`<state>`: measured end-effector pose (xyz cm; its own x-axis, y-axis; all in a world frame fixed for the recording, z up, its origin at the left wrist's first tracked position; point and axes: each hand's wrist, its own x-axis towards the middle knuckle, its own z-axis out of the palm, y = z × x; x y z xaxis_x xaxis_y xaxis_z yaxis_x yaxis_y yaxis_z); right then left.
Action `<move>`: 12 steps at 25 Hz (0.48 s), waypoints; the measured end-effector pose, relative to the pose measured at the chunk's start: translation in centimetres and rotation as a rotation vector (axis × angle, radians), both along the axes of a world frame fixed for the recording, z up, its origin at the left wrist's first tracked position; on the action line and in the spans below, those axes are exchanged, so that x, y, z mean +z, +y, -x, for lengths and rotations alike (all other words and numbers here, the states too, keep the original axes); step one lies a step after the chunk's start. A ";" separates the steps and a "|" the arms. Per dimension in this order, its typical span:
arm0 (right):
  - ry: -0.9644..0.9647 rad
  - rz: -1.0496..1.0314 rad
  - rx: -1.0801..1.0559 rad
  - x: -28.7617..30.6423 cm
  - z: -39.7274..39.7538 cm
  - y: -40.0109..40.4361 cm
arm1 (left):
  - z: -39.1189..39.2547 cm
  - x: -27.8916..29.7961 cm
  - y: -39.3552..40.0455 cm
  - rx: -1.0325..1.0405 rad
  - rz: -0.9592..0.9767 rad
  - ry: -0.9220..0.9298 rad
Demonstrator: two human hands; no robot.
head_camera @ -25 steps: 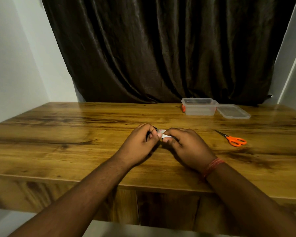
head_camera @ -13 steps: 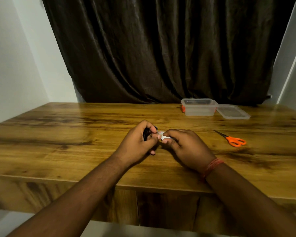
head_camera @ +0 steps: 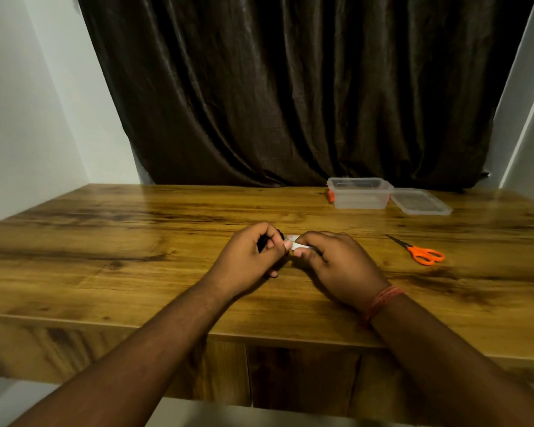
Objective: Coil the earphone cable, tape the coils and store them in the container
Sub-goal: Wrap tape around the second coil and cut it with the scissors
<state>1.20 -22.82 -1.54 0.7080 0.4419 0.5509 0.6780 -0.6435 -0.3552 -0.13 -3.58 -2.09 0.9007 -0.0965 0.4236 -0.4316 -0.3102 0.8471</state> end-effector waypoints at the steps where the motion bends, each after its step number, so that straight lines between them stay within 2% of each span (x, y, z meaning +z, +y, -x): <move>1: -0.004 -0.003 0.004 0.0 0.0 0.0 | 0.0 0.0 0.1 -0.024 0.037 0.038; 5: -0.005 -0.028 0.017 0.1 0.1 -0.1 | -0.3 -0.1 0.6 -0.178 0.161 0.142; 12: 0.025 -0.067 0.014 0.1 0.0 -0.3 | -0.9 -0.4 1.0 -0.310 0.285 0.208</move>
